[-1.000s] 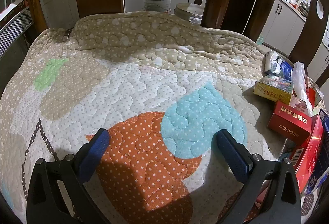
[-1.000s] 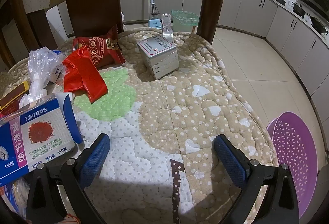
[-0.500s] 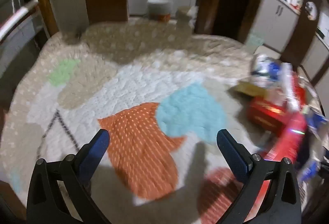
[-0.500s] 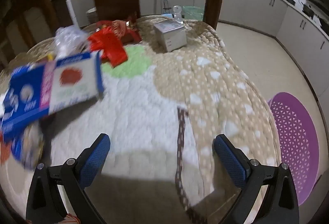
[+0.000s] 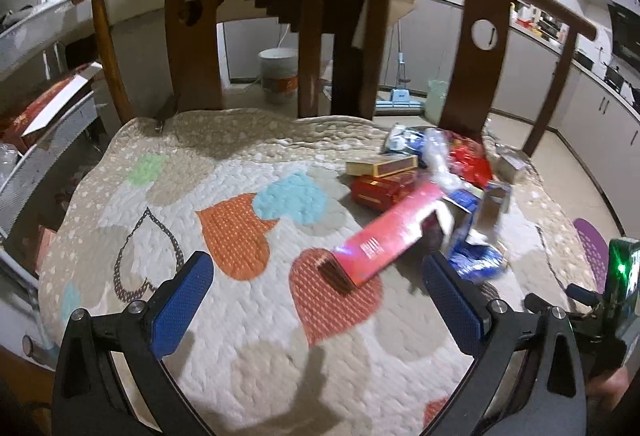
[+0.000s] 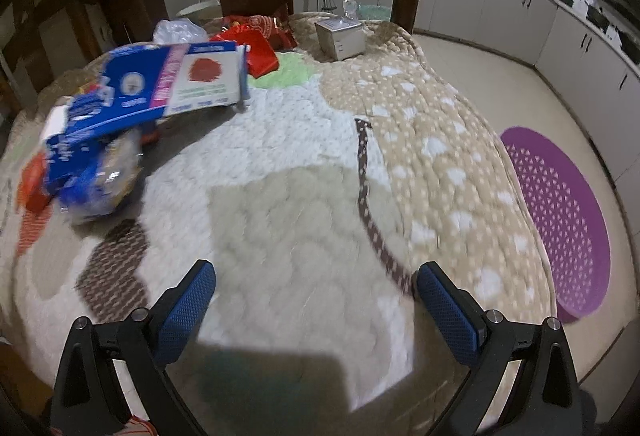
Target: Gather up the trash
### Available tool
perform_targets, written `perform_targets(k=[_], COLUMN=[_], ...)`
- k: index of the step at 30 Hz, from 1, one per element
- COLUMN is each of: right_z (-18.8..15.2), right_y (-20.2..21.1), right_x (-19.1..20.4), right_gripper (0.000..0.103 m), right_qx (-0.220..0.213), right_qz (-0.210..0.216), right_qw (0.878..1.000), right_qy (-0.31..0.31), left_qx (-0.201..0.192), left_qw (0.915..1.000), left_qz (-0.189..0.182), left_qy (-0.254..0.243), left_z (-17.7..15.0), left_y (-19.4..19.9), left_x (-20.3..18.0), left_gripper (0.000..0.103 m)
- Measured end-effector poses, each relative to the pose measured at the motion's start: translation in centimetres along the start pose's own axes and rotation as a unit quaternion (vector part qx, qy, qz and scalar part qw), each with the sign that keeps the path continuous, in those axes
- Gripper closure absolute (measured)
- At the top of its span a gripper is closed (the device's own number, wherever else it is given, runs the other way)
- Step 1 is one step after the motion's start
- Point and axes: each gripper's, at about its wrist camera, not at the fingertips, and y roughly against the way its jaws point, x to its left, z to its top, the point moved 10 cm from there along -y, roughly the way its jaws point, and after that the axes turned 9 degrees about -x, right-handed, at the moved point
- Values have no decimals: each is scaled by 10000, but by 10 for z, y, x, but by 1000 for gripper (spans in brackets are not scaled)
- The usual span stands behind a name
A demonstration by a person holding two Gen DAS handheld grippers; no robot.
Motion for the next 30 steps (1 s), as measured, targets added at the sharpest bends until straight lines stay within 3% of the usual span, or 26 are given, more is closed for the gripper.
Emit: perform_targets(k=[5,10,14,15,17,21,24,30], right_z=[24,59,96,105,111,106,99,88], right_y=[27,81,152,173,189,173,164,164], right_x=[11,30,36,39,41,43,47,42], right_gripper=[4,4,2,0,0,0,0,0], right_qx=[-295,-1182,-2581,-2999,-3258,-2742,-2535,-2489], right_qz=[183,167,-346,-494,-505,-370,-328,-120], right_qw=[9990,9928,9655,9525,9438,9608,9668,9685], right_qy=[-298,-114,97,162,233,155,42,42], left_qx=[-244,-496,-573,-630,-768,-1123,-1225,-978], left_qw=[9997,9984,9982,9979,9969,9926,9907,9930], left_qz=[-7,252,184,152,157,180,133,43], left_qy=[-43,-124,-16,-13,-101,-426,-582,-654], left_z=[9,20,19,19,20,25,28,21], left_y=[32,63,86,92,103,124,130,122], left_x=[-3,0,-5,-9,-16,-32,-42,-51], left_gripper=[0,0,0,0,0,0,0,0])
